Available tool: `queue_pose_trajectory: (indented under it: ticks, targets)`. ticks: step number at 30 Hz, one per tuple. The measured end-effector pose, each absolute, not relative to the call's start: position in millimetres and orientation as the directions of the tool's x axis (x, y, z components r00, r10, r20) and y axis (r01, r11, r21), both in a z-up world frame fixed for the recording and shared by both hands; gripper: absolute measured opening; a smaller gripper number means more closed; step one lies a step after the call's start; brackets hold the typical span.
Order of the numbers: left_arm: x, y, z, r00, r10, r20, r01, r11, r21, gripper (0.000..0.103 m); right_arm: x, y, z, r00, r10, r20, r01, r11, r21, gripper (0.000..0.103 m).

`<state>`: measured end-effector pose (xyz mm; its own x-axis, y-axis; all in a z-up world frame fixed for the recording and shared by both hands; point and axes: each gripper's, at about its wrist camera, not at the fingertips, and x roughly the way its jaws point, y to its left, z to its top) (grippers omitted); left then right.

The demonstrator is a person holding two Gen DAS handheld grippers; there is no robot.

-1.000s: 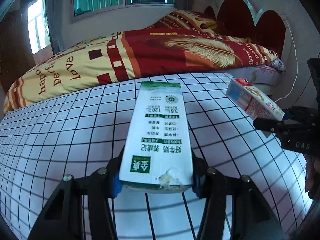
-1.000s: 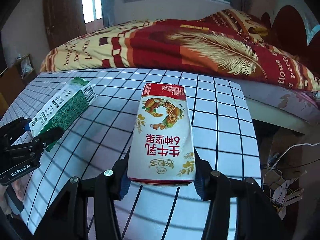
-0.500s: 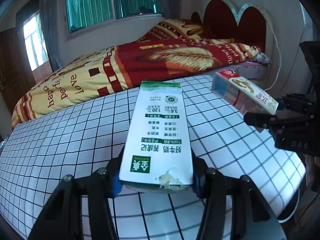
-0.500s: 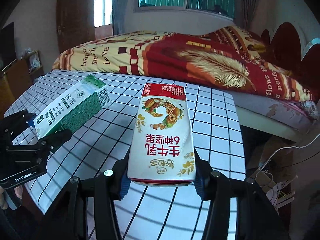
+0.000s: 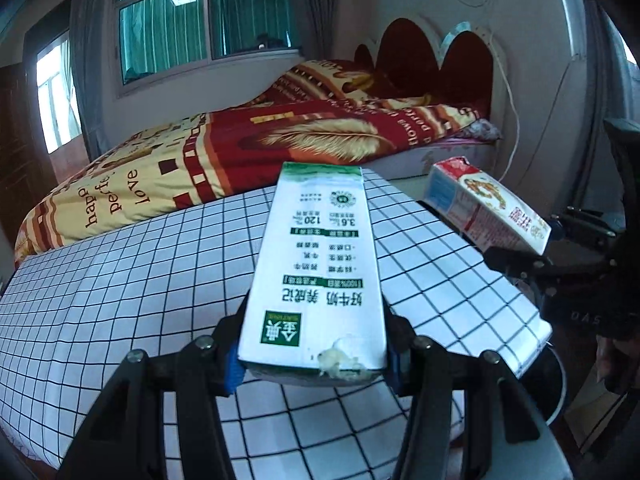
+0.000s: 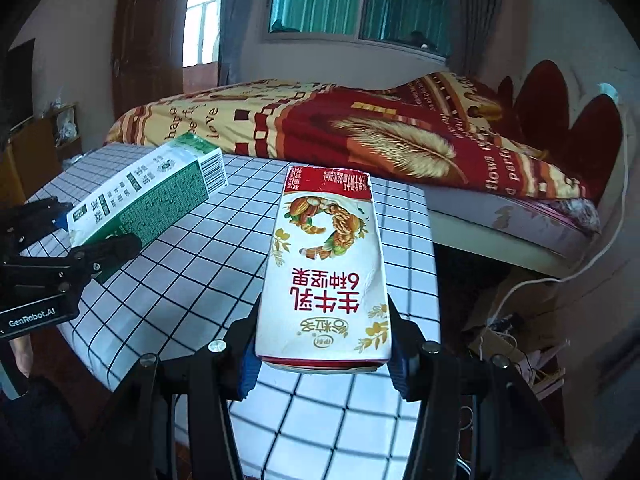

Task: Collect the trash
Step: 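Carry the milk carton and juice carton over the black bucket with both tools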

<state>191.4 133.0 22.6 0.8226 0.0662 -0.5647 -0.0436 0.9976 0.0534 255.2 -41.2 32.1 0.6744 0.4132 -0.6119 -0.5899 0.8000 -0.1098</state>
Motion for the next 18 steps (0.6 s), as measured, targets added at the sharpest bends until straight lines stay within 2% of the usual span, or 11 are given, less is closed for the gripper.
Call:
queue_pose_trajectory:
  ticks: [18]
  targets:
    - [159, 64, 19, 0.822, -0.064, -0.566, 0.085, 0.996, 0.01, 0.054, 198, -139, 43, 0.733, 0.344, -0.587, -0.468, 0.881, -0.069, 0.054]
